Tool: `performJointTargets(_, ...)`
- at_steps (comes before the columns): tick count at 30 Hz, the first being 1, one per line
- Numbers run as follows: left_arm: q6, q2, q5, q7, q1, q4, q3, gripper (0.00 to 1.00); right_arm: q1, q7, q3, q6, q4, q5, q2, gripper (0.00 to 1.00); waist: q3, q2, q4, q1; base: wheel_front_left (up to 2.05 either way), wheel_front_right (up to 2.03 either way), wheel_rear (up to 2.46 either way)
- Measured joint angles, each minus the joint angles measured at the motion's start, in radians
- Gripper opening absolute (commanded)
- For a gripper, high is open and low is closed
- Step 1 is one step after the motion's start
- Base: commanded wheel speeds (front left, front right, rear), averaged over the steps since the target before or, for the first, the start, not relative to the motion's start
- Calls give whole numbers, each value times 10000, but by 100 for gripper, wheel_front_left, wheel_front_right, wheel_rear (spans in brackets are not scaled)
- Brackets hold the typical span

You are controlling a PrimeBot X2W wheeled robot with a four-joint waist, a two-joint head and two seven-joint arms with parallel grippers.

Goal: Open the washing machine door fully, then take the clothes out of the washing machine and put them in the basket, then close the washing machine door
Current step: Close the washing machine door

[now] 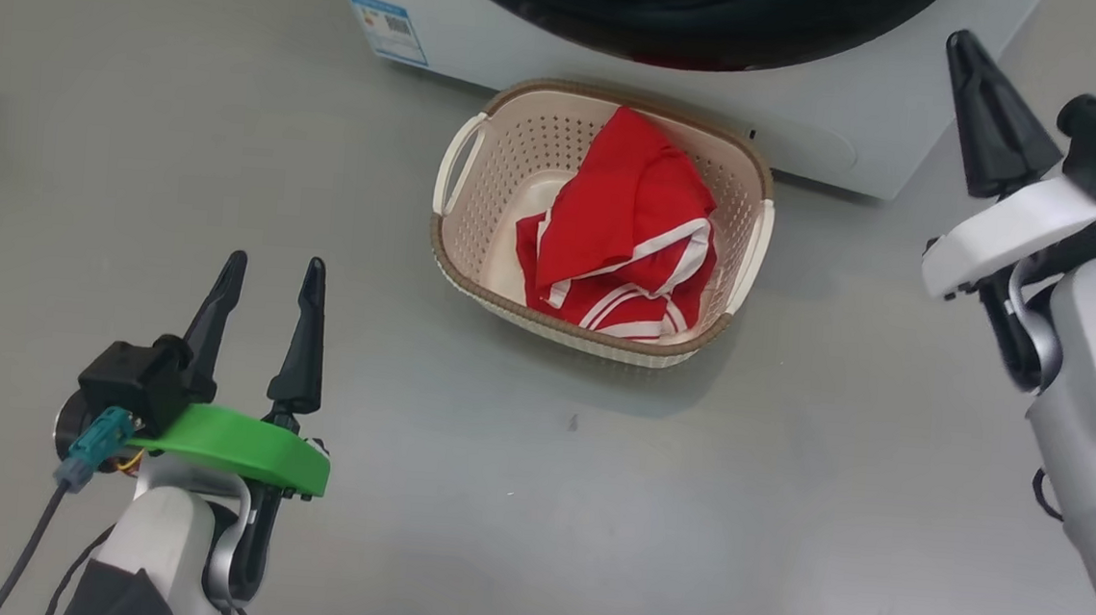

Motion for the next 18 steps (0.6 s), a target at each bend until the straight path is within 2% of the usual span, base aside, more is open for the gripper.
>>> performJointTargets(7, 0, 176, 17, -2, 545, 119, 355, 100, 1405, 0, -431, -107, -403, 385, 746, 0, -973, 0, -840, 0, 0, 0, 0)
performJointTargets(18, 88, 297, 102, 0, 1456, 217, 786, 100, 2820, 2, -1024, -357, -1022, 472, 1131, 0, -2152, 0, -1954, 0, 0, 0, 0)
